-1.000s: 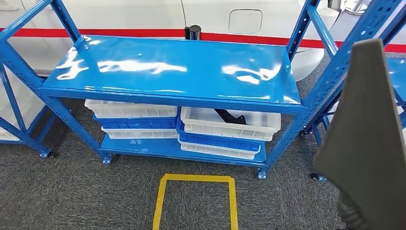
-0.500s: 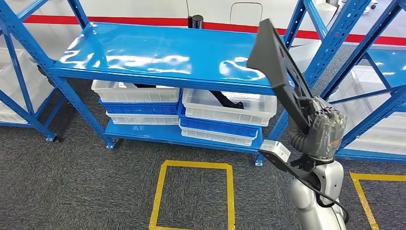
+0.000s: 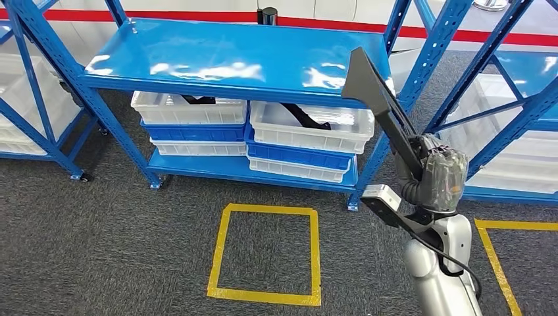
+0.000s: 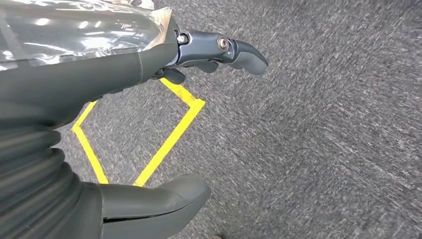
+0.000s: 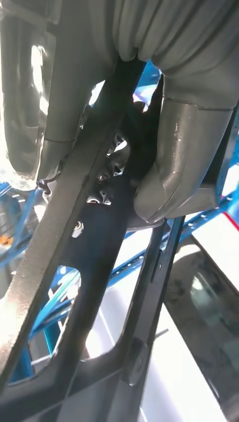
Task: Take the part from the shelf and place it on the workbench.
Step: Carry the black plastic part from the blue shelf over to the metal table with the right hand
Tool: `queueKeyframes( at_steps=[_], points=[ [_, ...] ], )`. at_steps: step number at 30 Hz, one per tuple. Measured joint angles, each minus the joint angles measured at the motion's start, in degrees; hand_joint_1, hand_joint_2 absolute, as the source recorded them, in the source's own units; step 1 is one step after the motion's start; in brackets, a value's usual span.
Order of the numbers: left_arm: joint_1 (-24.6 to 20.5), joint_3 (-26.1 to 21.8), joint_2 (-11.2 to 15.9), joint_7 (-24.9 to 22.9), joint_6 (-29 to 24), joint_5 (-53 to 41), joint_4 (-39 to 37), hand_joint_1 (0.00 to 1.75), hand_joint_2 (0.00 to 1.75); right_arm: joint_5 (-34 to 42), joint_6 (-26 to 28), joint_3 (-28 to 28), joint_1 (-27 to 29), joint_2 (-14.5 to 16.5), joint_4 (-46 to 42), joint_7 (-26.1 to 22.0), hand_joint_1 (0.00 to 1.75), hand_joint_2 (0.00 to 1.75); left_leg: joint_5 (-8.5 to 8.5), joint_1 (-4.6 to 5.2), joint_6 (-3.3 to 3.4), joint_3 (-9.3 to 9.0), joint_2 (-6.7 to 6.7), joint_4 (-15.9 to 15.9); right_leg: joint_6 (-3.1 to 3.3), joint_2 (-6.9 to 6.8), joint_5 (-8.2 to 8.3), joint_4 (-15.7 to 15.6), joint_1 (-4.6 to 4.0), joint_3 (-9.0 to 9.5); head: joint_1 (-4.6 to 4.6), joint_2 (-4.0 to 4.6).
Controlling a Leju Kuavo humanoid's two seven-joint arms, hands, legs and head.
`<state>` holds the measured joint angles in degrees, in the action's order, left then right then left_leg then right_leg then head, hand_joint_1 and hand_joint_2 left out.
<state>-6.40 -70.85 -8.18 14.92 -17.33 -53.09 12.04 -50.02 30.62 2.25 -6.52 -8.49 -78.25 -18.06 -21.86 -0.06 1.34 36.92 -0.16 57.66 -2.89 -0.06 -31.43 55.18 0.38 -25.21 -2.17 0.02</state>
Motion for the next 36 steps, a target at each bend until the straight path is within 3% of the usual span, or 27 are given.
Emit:
queueKeyframes(
  at_steps=[2, 4, 5, 6, 7, 8, 9, 10, 12, 14, 16, 17, 19, 21, 22, 23, 24, 25, 26, 27, 29, 30, 32, 33, 34, 36],
  points=[
    [0.1, 0.0, 0.2, -0.6, -0.3, 0.1, 0.0, 0.00, 1.75, 4.6, -1.3, -0.1, 0.1, 0.1, -0.8, -1.9, 1.73, 1.75, -1.15, -0.18, -0.59, 0.57, 0.06, 0.8, 1.12, -0.12, 0.83, 0.3, 0.44, -1.03, 0.04, 0.00],
    [0.3, 0.0, 0.3, -1.1, -0.6, 0.3, 0.0, 0.00, 1.75, 9.4, -2.5, -0.2, 0.3, 0.3, -2.5, -3.6, 1.73, 1.75, -6.47, -0.43, -1.11, 1.93, 0.12, 5.3, 2.49, -0.25, 2.05, 0.3, 0.74, -2.09, 0.13, 0.00],
    [0.3, 0.0, 0.3, -1.2, -0.7, 0.3, 0.0, 0.00, 1.75, 11.5, -3.0, -0.2, 0.4, 0.4, -3.6, -4.3, 1.73, 1.75, -9.45, -0.48, -1.30, 2.76, 0.14, 8.9, 2.87, -0.25, 2.67, 0.4, 0.57, -2.71, 0.16, 0.00],
    [0.4, 0.0, 0.4, -1.3, -0.7, 0.3, 0.0, 0.00, 1.75, 13.4, -3.5, -0.2, 0.5, 0.5, -4.7, -4.9, 1.73, 1.75, -11.58, -0.51, -1.45, 3.49, 0.16, 12.7, 3.03, -0.26, 3.27, 0.6, 0.41, -3.42, 0.19, 0.00],
    [0.4, 0.0, 0.4, -1.3, -0.7, 0.4, 0.0, 0.00, 1.75, 15.1, -4.0, -0.2, 0.8, 0.6, -6.0, -5.4, 1.73, 1.75, -12.24, -0.52, -1.52, 3.72, 0.16, 15.4, 3.03, -0.28, 3.76, 0.8, 0.28, -4.26, 0.19, 0.00],
    [0.4, 0.0, 0.5, -1.2, -0.7, 0.4, 0.0, 0.00, 1.75, 16.7, -4.5, -0.2, 1.1, 0.7, -7.3, -5.9, 1.73, 1.75, -11.68, -0.52, -1.50, 3.21, 0.17, 16.6, 2.96, -0.29, 4.15, 1.2, 0.17, -5.11, 0.19, 0.00],
    [0.5, 0.0, 0.5, -1.1, -0.6, 0.5, 0.0, 0.00, 1.75, 18.2, -4.9, -0.2, 1.5, 0.7, -8.8, -6.6, 1.73, 1.75, -10.28, -0.52, -1.38, 1.73, 0.17, 15.8, 2.88, -0.30, 4.44, 1.6, 0.10, -5.94, 0.20, 0.00],
    [0.5, 0.0, 0.5, -1.0, -0.5, 0.5, 0.0, 0.00, 1.75, 19.5, -5.3, -0.2, 1.8, 0.7, -10.3, -7.1, 1.73, 1.75, -8.79, -0.51, -1.13, -0.70, 0.23, 13.0, 2.74, -0.30, 4.65, 2.1, 0.04, -6.67, 0.20, 0.00],
    [0.6, 0.0, 0.6, -0.6, -0.4, 0.5, 0.0, 0.00, 1.75, 21.2, -5.8, -0.2, 2.3, 0.8, -13.3, -7.9, 1.73, 1.75, -7.99, -0.37, -0.50, -6.12, 0.41, 5.5, 2.31, -0.28, 5.07, 2.9, -0.18, -7.73, 0.16, 0.00],
    [0.6, 0.1, 0.7, -0.4, -0.2, 0.3, 0.0, 0.00, 1.75, 21.7, -6.1, -0.2, 2.8, 0.7, -16.0, -8.2, 1.73, 1.75, -8.66, 0.01, 0.01, -8.58, 0.52, 1.2, 1.53, -0.34, 5.79, 3.2, -0.27, -8.35, 0.11, 0.00],
    [0.7, 0.1, 0.7, -0.2, 0.0, 0.1, 0.0, 0.00, 1.75, 22.0, -6.5, -0.3, 3.2, 0.6, -18.5, -8.5, 1.73, 1.75, -8.09, 0.17, 0.66, -8.30, 0.34, 0.2, 0.76, -0.39, 6.46, 3.4, -0.22, -8.95, 0.13, 0.00],
    [0.7, 0.1, 0.6, -0.2, 0.2, -0.1, 0.0, 0.00, 1.75, 22.1, -6.6, -0.3, 3.3, 0.4, -19.6, -8.5, 1.73, 1.75, -7.52, 0.12, 1.12, -7.88, 0.18, -0.3, 0.64, -0.36, 5.96, 3.8, -0.23, -9.46, 0.15, 0.00],
    [0.7, 0.1, 0.7, -0.1, 0.5, -0.3, 0.0, 0.00, 1.75, 22.1, -6.9, -0.6, 3.5, 0.0, -21.5, -8.5, 1.73, 1.75, -5.97, -0.19, 1.99, -6.51, -0.23, -0.8, 0.99, -0.19, 2.31, 7.3, -0.27, -11.13, 0.00, 0.00],
    [0.7, 0.2, 0.7, 0.0, 0.6, -0.5, 0.0, 0.00, 1.75, 22.0, -7.4, -0.7, 3.6, -0.5, -22.9, -8.1, 1.73, 1.75, -4.45, -0.19, 2.23, -4.63, -0.46, -0.8, 1.12, -0.06, -2.32, 14.2, 0.02, -13.01, -0.11, 0.00],
    [0.7, 0.2, 0.7, 0.0, 0.7, -0.5, 0.0, 0.00, 1.75, 21.9, -7.6, -0.7, 3.6, -0.6, -23.4, -7.7, 1.73, 1.75, -3.74, -0.21, 2.14, -3.69, -0.56, -0.8, 0.70, -0.04, -3.33, 17.3, 0.24, -13.35, -0.12, 0.00],
    [0.7, 0.2, 0.7, 0.0, 0.7, -0.6, 0.0, 0.00, 1.75, 21.7, -7.9, -0.7, 3.6, -0.8, -23.7, -7.3, 1.73, 1.75, -3.00, -0.28, 1.97, -2.70, -0.64, -0.8, -0.05, -0.04, -3.21, 19.1, 0.50, -13.05, -0.11, 0.00],
    [0.7, 0.2, 0.6, 0.0, 0.7, -0.5, 0.0, 0.00, 1.75, 21.3, -8.1, -0.7, 3.6, -0.9, -23.9, -7.0, 1.73, 1.75, -2.28, -0.39, 1.75, -1.76, -0.70, -0.7, -1.00, -0.04, -1.98, 18.9, 0.77, -11.84, -0.12, 0.00],
    [0.7, 0.2, 0.6, 0.0, 0.7, -0.5, 0.0, 0.00, 1.75, 20.9, -8.3, -0.7, 3.5, -1.0, -24.0, -6.7, 1.73, 1.75, -1.58, -0.55, 1.46, -0.83, -0.73, -0.6, -1.90, -0.04, -0.38, 16.8, 1.06, -9.73, -0.12, 0.00],
    [0.6, 0.2, 0.7, 0.0, 0.7, -0.5, 0.0, 0.00, 1.75, 20.5, -8.4, -0.6, 3.4, -1.2, -24.0, -6.5, 1.73, 1.75, -0.92, -0.65, 1.08, 0.02, -0.71, -0.4, -2.51, -0.04, 0.71, 13.0, 1.37, -6.73, -0.13, 0.00],
    [0.6, 0.2, 0.7, 0.0, 0.8, -0.4, 0.0, 0.00, 1.75, 20.0, -8.5, -0.6, 3.2, -1.3, -24.0, -6.3, 1.73, 1.75, -0.29, -0.68, 0.67, 0.75, -0.68, -0.2, -2.62, 0.01, 0.70, 8.1, 1.36, -3.27, -0.20, -0.01],
    [0.6, 0.2, 0.7, 0.1, 0.8, -0.4, 0.0, 0.00, 1.75, 18.9, -8.7, -0.4, 2.9, -1.5, -23.9, -5.9, 1.73, 1.75, 0.99, -0.58, -0.07, 1.47, -0.58, 0.0, -1.78, 0.06, -0.70, 1.3, 1.04, 0.90, -0.25, -0.01],
    [0.6, 0.2, 0.7, 0.2, 0.8, -0.4, 0.0, 0.00, 1.75, 18.4, -8.8, -0.3, 2.8, -1.5, -23.9, -5.7, 1.73, 1.75, 1.64, -0.58, -0.41, 1.60, -0.54, -0.1, -1.21, 0.07, -1.14, 0.1, 0.70, 1.34, -0.26, -0.01],
    [0.8, 0.2, 0.6, 0.2, 0.8, -0.4, 0.0, 0.00, 1.75, 17.8, -9.3, 0.1, 2.7, -1.6, -23.7, -5.4, 1.73, 1.75, 1.89, -0.79, -1.01, 2.04, -0.44, -0.1, -0.04, -0.06, -0.34, 0.4, 0.98, 0.15, -0.16, 0.00],
    [0.8, 0.2, 0.6, 0.2, 0.8, -0.3, 0.0, 0.00, 1.75, 17.6, -9.4, 0.3, 2.6, -1.6, -23.6, -5.2, 1.73, 1.75, 0.40, -0.93, -1.29, 2.49, -0.37, 0.7, 0.77, -0.15, 0.28, 0.5, 1.17, -0.52, -0.10, 0.00],
    [0.8, 0.2, 0.6, 0.2, 0.8, -0.3, 0.0, 0.00, 1.75, 17.4, -9.5, 0.6, 2.4, -1.6, -23.4, -5.1, 1.73, 1.75, -2.30, -1.04, -1.50, 3.13, -0.28, 2.7, 1.53, -0.26, 0.99, 0.6, 1.36, -1.25, -0.02, 0.00],
    [0.8, 0.2, 0.7, 0.2, 0.8, -0.3, 0.0, 0.00, 1.75, 17.1, -9.6, 0.9, 2.2, -1.5, -23.2, -4.8, 1.73, 1.75, -8.80, -1.11, -1.84, 4.54, -0.04, 9.9, 2.41, -0.39, 2.42, 0.7, 1.12, -2.68, 0.11, 0.00]
  ],
)
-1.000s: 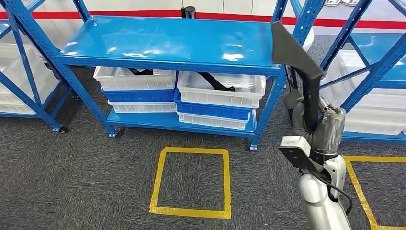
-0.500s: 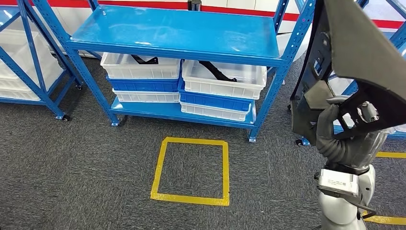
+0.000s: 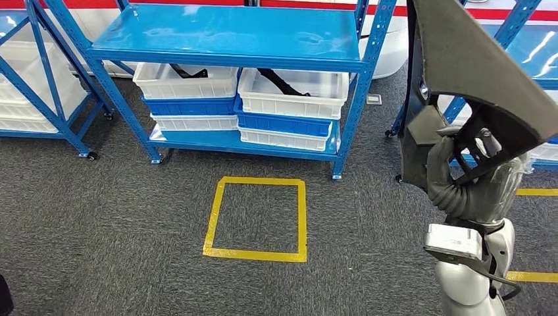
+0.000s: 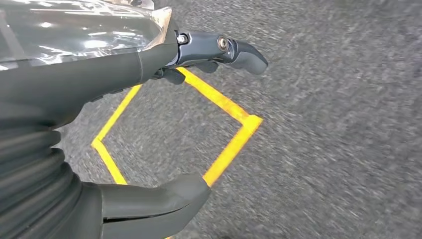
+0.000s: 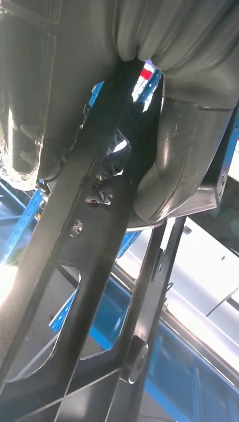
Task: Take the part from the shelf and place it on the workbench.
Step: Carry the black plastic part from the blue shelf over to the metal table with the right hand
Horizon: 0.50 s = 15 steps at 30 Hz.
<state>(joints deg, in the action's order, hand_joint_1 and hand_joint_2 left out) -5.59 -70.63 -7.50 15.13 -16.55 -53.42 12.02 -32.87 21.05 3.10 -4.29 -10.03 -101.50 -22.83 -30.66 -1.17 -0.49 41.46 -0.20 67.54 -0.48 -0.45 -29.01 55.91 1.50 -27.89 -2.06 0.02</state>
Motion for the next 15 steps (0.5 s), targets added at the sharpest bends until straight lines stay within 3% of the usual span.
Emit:
queueKeyframes(
  at_steps=[1, 2, 3, 5, 7, 8, 9, 11, 13, 15],
  points=[
    [0.0, 0.0, 0.0, 0.0, 0.0, 0.0, 0.0, 0.00, 1.75, 0.0, 0.0, 0.1, -0.1, 0.0, 0.1, 0.2, 1.73, 1.75, -1.67, 0.00, -0.13, 0.42, 0.10, 3.8, 0.07, -0.04, 0.67, 0.2, -0.16, -0.82, 0.04, 0.00],
    [0.0, 0.0, 0.0, 0.0, 0.1, 0.0, 0.0, 0.00, 1.75, 0.0, 0.0, 0.2, -0.3, 0.0, 0.3, 0.3, 1.73, 1.75, -1.76, -0.01, -0.19, 0.29, 0.17, 6.3, -0.01, -0.06, 1.26, 0.4, -0.28, -1.70, 0.04, 0.00],
    [0.0, 0.0, 0.0, 0.1, 0.3, 0.0, 0.0, 0.00, 1.75, 0.0, 0.0, 0.2, -0.4, 0.0, 0.5, 0.5, 1.73, 1.75, -0.63, -0.02, -0.18, -0.65, 0.18, 6.9, -0.15, -0.07, 1.73, 0.7, -0.33, -2.65, 0.04, 0.00],
    [-0.1, 0.0, 0.1, 0.3, 0.7, -0.1, 0.0, 0.00, 1.75, 0.3, 0.0, 0.2, -0.8, 0.0, 0.7, 0.9, 1.73, 1.75, 2.06, -0.07, 0.01, -5.21, 0.23, 2.4, -0.56, -0.05, 2.42, 1.6, -0.34, -4.34, 0.05, 0.00],
    [-0.3, 0.0, 0.1, 0.6, 1.2, -0.1, 0.0, 0.00, 1.75, 0.6, 0.1, 0.2, -1.1, -0.1, 0.9, 1.2, 1.73, 1.75, 1.70, 0.06, 0.40, -10.62, 0.51, -5.2, -1.17, -0.08, 3.00, 2.3, -0.56, -5.52, 0.01, 0.00],
    [-0.3, 0.0, 0.1, 0.7, 1.4, -0.1, 0.0, 0.00, 1.75, 0.8, 0.1, 0.2, -1.2, -0.2, 0.9, 1.3, 1.73, 1.75, 0.98, 0.23, 0.66, -12.14, 0.66, -7.8, -1.64, -0.12, 3.36, 2.5, -0.64, -5.87, -0.05, 0.00],
    [-0.3, 0.0, 0.1, 0.8, 1.5, 0.0, 0.0, 0.00, 1.75, 1.0, 0.2, 0.2, -1.3, -0.2, 1.0, 1.3, 1.73, 1.75, 0.52, 0.45, 0.97, -12.72, 0.74, -9.1, -2.18, -0.16, 3.79, 2.5, -0.67, -6.11, -0.10, 0.00],
    [-0.3, 0.0, 0.2, 0.9, 1.7, 0.1, 0.0, 0.00, 1.75, 1.1, 0.2, 0.2, -1.5, -0.3, 1.2, 1.3, 1.73, 1.75, 1.19, 0.63, 1.90, -12.23, 0.50, -9.7, -3.11, -0.15, 4.16, 2.5, -0.56, -6.46, -0.16, 0.00],
    [-0.3, 0.0, 0.2, 0.9, 1.7, 0.2, 0.0, 0.00, 1.75, 1.1, 0.3, 0.3, -1.7, -0.4, 1.6, 1.3, 1.73, 1.75, 2.41, 0.57, 2.99, -11.29, 0.09, -10.1, -2.99, -0.03, 1.69, 4.9, -0.56, -7.65, -0.25, 0.00],
    [-0.4, 0.0, 0.3, 1.0, 1.7, 0.3, 0.0, 0.00, 1.75, 1.1, 0.4, 0.4, -2.2, -0.4, 2.1, 1.3, 1.73, 1.75, 3.72, 0.62, 3.58, -9.76, -0.15, -10.1, -2.42, 0.10, -3.16, 11.7, -0.54, -9.89, -0.35, 0.00]
  ],
)
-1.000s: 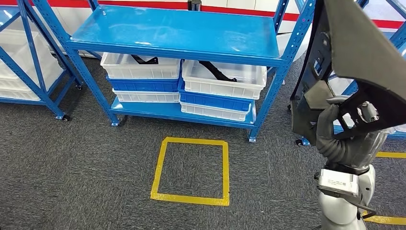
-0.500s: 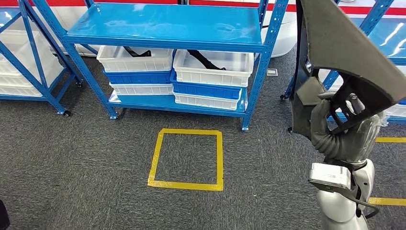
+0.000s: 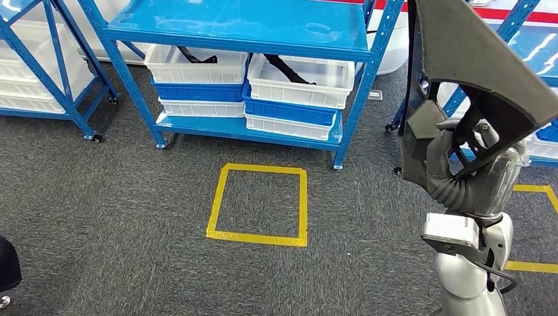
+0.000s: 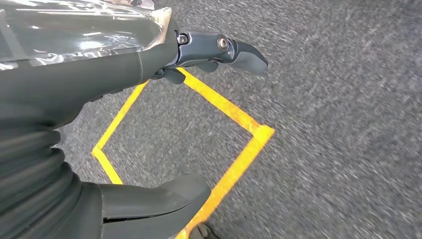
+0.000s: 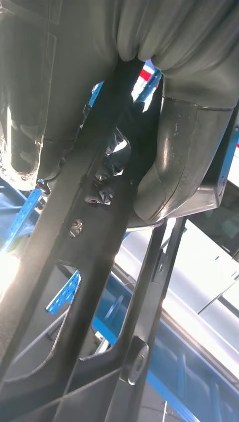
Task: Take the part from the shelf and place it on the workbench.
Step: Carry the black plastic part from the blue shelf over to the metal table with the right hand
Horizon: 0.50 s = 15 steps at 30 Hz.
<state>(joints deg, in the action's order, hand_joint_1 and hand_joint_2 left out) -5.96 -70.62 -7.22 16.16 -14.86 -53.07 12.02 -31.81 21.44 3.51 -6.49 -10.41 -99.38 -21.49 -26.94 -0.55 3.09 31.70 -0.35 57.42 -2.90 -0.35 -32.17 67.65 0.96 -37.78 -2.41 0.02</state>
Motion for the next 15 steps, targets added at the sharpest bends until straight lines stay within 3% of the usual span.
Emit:
queueKeyframes(
  at_steps=[1, 2, 3, 4, 5, 6, 8, 10, 11, 13, 15],
  points=[
    [0.0, 0.0, 0.0, 0.1, 0.0, 0.1, 0.0, 0.00, 1.75, 0.0, 0.0, 0.1, -0.2, 0.0, 0.3, 0.0, 1.73, 1.75, 0.69, 0.05, 0.07, 0.93, -0.09, 0.0, -0.05, 0.05, -1.81, 3.9, 0.01, -0.93, 0.01, 0.00],
    [0.0, 0.0, 0.0, 0.1, 0.0, 0.1, 0.0, 0.00, 1.75, 0.0, 0.1, 0.1, -0.3, 0.0, 0.7, 0.1, 1.73, 1.75, 1.34, 0.08, 0.04, 1.81, -0.15, 0.1, -0.42, 0.08, -2.45, 6.6, 0.02, -1.17, 0.01, 0.00],
    [0.0, 0.0, 0.0, 0.2, 0.0, 0.2, 0.0, 0.00, 1.75, -0.1, 0.2, 0.2, -0.4, 0.1, 1.0, 0.1, 1.73, 1.75, 1.97, 0.07, -0.03, 2.65, -0.19, 0.1, -1.03, 0.08, -1.92, 7.3, 0.06, -0.50, 0.01, 0.00],
    [0.0, 0.0, 0.0, 0.3, 0.0, 0.2, 0.0, 0.00, 1.75, -0.2, 0.4, 0.3, -0.5, 0.1, 1.2, 0.2, 1.73, 1.75, 2.55, 0.04, -0.16, 3.40, -0.21, 0.2, -1.70, 0.08, -0.57, 5.8, 0.11, 1.18, 0.01, 0.00],
    [0.0, 0.0, 0.0, 0.4, 0.0, 0.3, 0.0, 0.00, 1.75, -0.3, 0.5, 0.3, -0.6, 0.1, 1.5, 0.2, 1.73, 1.75, 3.10, 0.01, -0.36, 4.07, -0.21, 0.2, -2.21, 0.07, 0.90, 2.4, 0.20, 3.82, 0.00, 0.00],
    [0.0, 0.0, -0.1, 0.5, 0.0, 0.3, 0.0, 0.00, 1.75, -0.5, 0.7, 0.4, -0.7, 0.1, 1.6, 0.2, 1.73, 1.75, 3.61, 0.06, -0.64, 4.67, -0.18, 0.4, -2.34, 0.07, 1.65, -2.1, 0.20, 6.92, -0.01, 0.00],
    [0.0, 0.0, -0.1, 0.8, 0.0, 0.5, 0.0, 0.00, 1.75, -0.8, 0.9, 0.6, -1.0, 0.1, 1.9, 0.2, 1.73, 1.75, 4.72, 0.20, -1.27, 5.41, -0.15, 0.4, -1.63, 0.15, 1.33, -9.9, -0.19, 11.70, 0.02, 0.00],
    [0.1, 0.0, -0.2, 1.1, 0.0, 0.7, 0.0, 0.00, 1.75, -1.0, 1.1, 0.6, -1.2, 0.2, 2.2, 0.2, 1.73, 1.75, 5.90, 0.30, -1.79, 5.75, -0.16, 0.1, -0.77, 0.21, 0.89, -12.1, -0.68, 12.39, 0.01, 0.00],
    [0.2, 0.0, -0.2, 1.3, 0.0, 0.8, 0.0, 0.00, 1.75, -1.1, 1.2, 0.7, -1.3, 0.2, 2.5, 0.2, 1.73, 1.75, 5.98, 0.21, -2.06, 5.98, -0.12, 0.1, -0.33, 0.19, 1.24, -12.0, -0.34, 11.87, 0.02, 0.00],
    [0.2, 0.0, -0.2, 1.7, 0.1, 1.1, 0.0, 0.00, 1.75, -1.3, 1.5, 0.8, -2.0, 0.4, 3.0, 0.1, 1.73, 1.75, 3.31, 0.03, -2.58, 6.96, 0.10, 2.1, 1.17, 0.11, 2.10, -12.1, 0.24, 10.79, 0.13, 0.00],
    [0.3, -0.1, -0.3, 2.0, 0.1, 1.6, 0.0, 0.00, 1.75, -1.7, 1.8, 1.1, -2.8, 0.6, 3.5, 0.0, 1.73, 1.75, -2.17, -0.14, -3.11, 8.94, 0.37, 8.2, 2.50, -0.17, 3.15, -12.0, 0.34, 9.85, 0.28, 0.00]
  ],
)
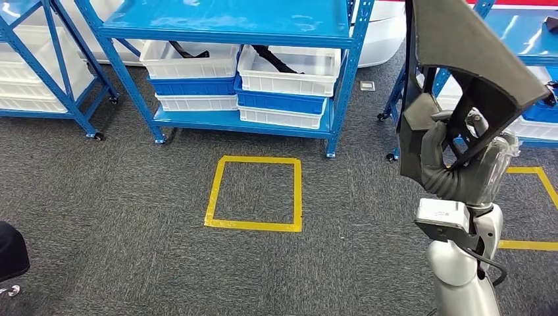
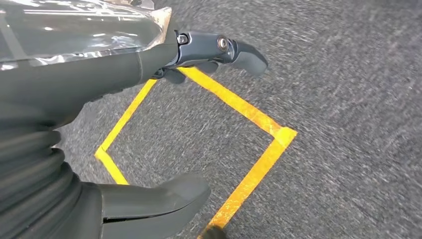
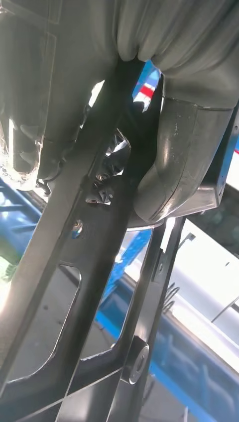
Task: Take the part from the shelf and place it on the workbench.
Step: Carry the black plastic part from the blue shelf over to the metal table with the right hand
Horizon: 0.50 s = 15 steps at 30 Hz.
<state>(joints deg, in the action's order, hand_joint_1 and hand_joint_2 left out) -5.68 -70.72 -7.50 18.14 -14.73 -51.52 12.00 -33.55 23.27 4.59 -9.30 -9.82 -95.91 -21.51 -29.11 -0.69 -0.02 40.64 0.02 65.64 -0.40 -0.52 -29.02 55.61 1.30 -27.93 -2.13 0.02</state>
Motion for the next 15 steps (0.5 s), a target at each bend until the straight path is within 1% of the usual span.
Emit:
queueKeyframes(
  at_steps=[1, 2, 3, 4, 5, 6, 7, 8, 9, 10, 11, 12, 13, 14, 15],
  points=[
    [0.0, -0.1, 0.0, 0.1, 0.0, 0.2, 0.0, 0.00, 1.75, -0.3, 0.2, 0.2, -0.3, 0.1, 0.3, 0.0, 1.73, 1.75, -1.92, -0.04, -0.22, 1.03, 0.07, 3.8, 0.26, -0.20, 0.52, 0.0, -0.06, -0.50, 0.04, 0.00],
    [0.0, -0.2, 0.0, 0.1, 0.0, 0.3, 0.0, 0.00, 1.75, -0.7, 0.3, 0.4, -0.7, 0.2, 0.7, 0.0, 1.73, 1.75, -2.62, -0.07, -0.44, 1.71, 0.12, 7.0, 0.30, -0.45, 1.01, 0.1, -0.11, -1.11, 0.05, 0.00],
    [0.0, -0.2, 0.0, 0.2, 0.0, 0.4, 0.0, 0.00, 1.75, -1.2, 0.6, 0.6, -0.9, 0.3, 1.1, 0.1, 1.73, 1.75, -1.92, -0.15, -0.58, 1.63, 0.12, 8.5, 0.17, -0.71, 1.39, 0.3, -0.14, -1.71, 0.07, 0.00],
    [0.0, -0.3, 0.0, 0.3, 0.0, 0.5, 0.0, 0.00, 1.75, -1.7, 0.8, 0.8, -1.0, 0.3, 1.5, 0.1, 1.73, 1.75, -0.37, -0.27, -0.67, 0.50, 0.02, 8.0, -0.01, -1.06, 1.67, 0.4, -0.11, -2.25, 0.07, 0.00],
    [0.0, -0.3, 0.0, 0.3, 0.0, 0.5, 0.0, 0.00, 1.75, -2.1, 1.0, 1.0, -1.2, 0.3, 1.8, 0.2, 1.73, 1.75, 1.27, -0.41, -0.71, -1.68, -0.34, 5.3, -0.21, -1.42, 1.85, 0.7, -0.08, -2.69, 0.07, 0.00],
    [0.0, -0.3, 0.0, 0.4, 0.0, 0.5, 0.0, 0.00, 1.75, -2.4, 1.2, 1.2, -1.3, 0.4, 2.1, 0.2, 1.73, 1.75, 2.02, -0.47, -0.76, -4.48, -1.13, 1.4, -0.38, -1.84, 1.94, 1.0, -0.15, -3.05, 0.08, 0.00],
    [0.0, -0.4, 0.0, 0.5, 0.0, 0.6, 0.0, 0.00, 1.75, -2.5, 1.4, 1.3, -1.5, 0.4, 2.3, 0.3, 1.73, 1.75, 2.21, -0.35, -0.68, -7.03, -1.86, -2.4, -0.57, -2.26, 2.03, 1.3, -0.28, -3.34, 0.09, 0.00],
    [-0.1, -0.4, 0.0, 0.5, 0.1, 0.6, 0.0, 0.00, 1.75, -2.7, 1.5, 1.3, -1.7, 0.4, 2.5, 0.3, 1.73, 1.75, 1.90, -0.18, -0.56, -8.70, -2.44, -5.3, -0.79, -2.70, 2.15, 1.5, -0.47, -3.52, 0.08, 0.00],
    [-0.1, -0.5, 0.0, 0.5, 0.1, 0.6, 0.0, 0.00, 1.75, -2.8, 1.7, 1.4, -2.0, 0.4, 2.6, 0.3, 1.73, 1.75, 1.32, 0.05, -0.32, -9.44, -2.64, -6.9, -1.07, -3.19, 2.32, 1.6, -0.65, -3.73, 0.10, 0.00],
    [-0.1, -0.5, 0.0, 0.6, 0.1, 0.6, 0.0, 0.00, 1.75, -2.9, 1.9, 1.5, -2.2, 0.4, 2.8, 0.4, 1.73, 1.75, 1.23, 0.23, 0.11, -9.35, -2.28, -7.5, -1.42, -3.67, 2.55, 1.7, -0.75, -3.90, 0.10, 0.00],
    [0.0, -0.6, 0.0, 0.6, 0.0, 0.6, 0.0, 0.00, 1.75, -3.0, 2.0, 1.7, -2.4, 0.5, 2.9, 0.4, 1.73, 1.75, 1.35, 0.14, 0.65, -9.11, -1.88, -7.9, -1.75, -4.00, 2.62, 1.8, -0.80, -4.19, 0.09, 0.00],
    [0.0, -0.6, -0.1, 0.6, 0.0, 0.6, 0.0, 0.00, 1.75, -3.1, 2.1, 1.9, -2.6, 0.5, 2.9, 0.5, 1.73, 1.75, 1.57, 0.08, 1.26, -8.92, -1.46, -8.3, -1.96, -3.75, 2.29, 2.2, -0.77, -4.62, 0.08, 0.00],
    [0.0, -0.7, -0.1, 0.6, 0.0, 0.6, 0.0, 0.00, 1.75, -3.1, 2.1, 2.0, -2.8, 0.4, 3.0, 0.6, 1.73, 1.75, 1.99, -0.02, 1.85, -8.64, -1.08, -8.5, -1.96, -3.02, 1.33, 3.6, -0.72, -5.32, 0.03, 0.00],
    [0.0, -0.7, -0.1, 0.6, 0.0, 0.7, 0.0, 0.00, 1.75, -3.1, 2.2, 2.1, -2.9, 0.4, 3.1, 0.7, 1.73, 1.75, 2.43, -0.10, 2.33, -8.35, -0.69, -8.7, -1.79, -1.96, -0.30, 6.3, -0.65, -6.51, 0.01, 0.00],
    [0.0, -0.8, -0.1, 0.5, 0.0, 0.7, 0.0, 0.00, 1.75, -3.1, 2.2, 2.3, -3.0, 0.4, 3.3, 0.9, 1.73, 1.75, 2.79, -0.03, 2.59, -7.95, -0.27, -8.7, -1.55, -0.88, -2.29, 10.1, -0.59, -8.00, -0.02, 0.00]
  ],
)
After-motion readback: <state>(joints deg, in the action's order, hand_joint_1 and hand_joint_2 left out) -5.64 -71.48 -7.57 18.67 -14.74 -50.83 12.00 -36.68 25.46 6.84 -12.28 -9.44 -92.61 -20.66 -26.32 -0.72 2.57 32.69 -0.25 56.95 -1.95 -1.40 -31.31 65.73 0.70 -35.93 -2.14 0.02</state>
